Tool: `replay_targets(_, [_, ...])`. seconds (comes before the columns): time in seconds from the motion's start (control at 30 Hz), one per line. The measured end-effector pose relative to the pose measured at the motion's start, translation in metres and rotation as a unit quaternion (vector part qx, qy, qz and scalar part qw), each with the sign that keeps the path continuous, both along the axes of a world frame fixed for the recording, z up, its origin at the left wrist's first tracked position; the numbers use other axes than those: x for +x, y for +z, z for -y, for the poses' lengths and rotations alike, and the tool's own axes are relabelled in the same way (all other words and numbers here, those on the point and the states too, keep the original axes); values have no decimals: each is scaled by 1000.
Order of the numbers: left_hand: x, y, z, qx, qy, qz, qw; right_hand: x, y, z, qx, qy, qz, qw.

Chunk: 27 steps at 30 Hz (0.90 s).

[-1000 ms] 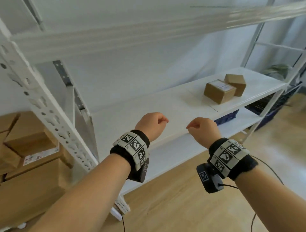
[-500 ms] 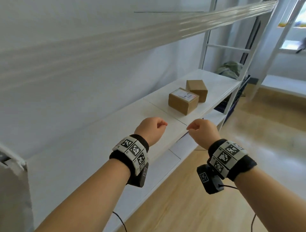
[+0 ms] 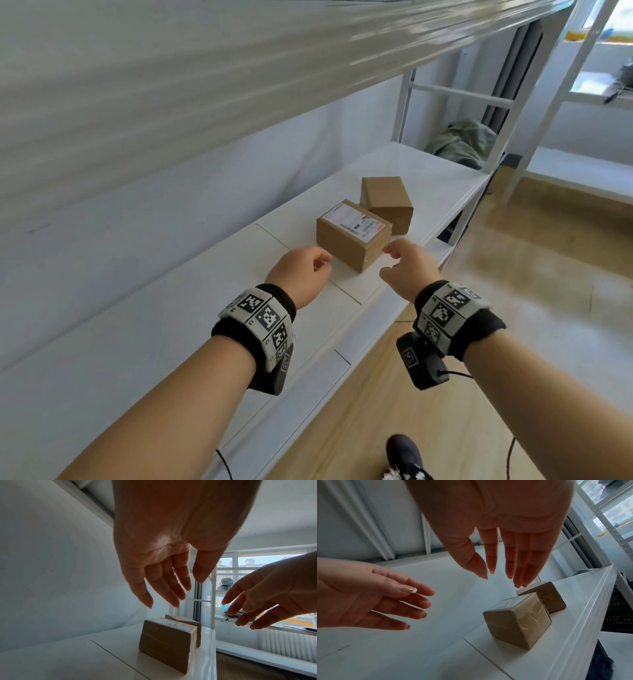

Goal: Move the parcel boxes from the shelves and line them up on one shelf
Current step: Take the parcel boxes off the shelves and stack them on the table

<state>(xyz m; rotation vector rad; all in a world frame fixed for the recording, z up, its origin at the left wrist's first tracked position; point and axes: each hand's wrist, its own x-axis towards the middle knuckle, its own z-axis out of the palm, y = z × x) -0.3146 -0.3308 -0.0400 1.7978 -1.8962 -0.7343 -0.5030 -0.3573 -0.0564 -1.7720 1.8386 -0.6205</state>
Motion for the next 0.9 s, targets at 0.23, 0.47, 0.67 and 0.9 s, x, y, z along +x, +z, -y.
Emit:
replay_targets(0.23, [-52,-31,81,94,85,25,992,-44,-31,113,32,69,-39,996])
replay_targets(0.47, [-95,-52,131,181,178,83,964,-62,-52,181,101,178,-75,976])
replay_targets(0.67, [-109,-62,137,174,208,38,962,-64,-64,185,113,224,-34,967])
replay_targets(0.9, [-103,-62,107,125,248,5,961,-57,-50,154,91,225,48,969])
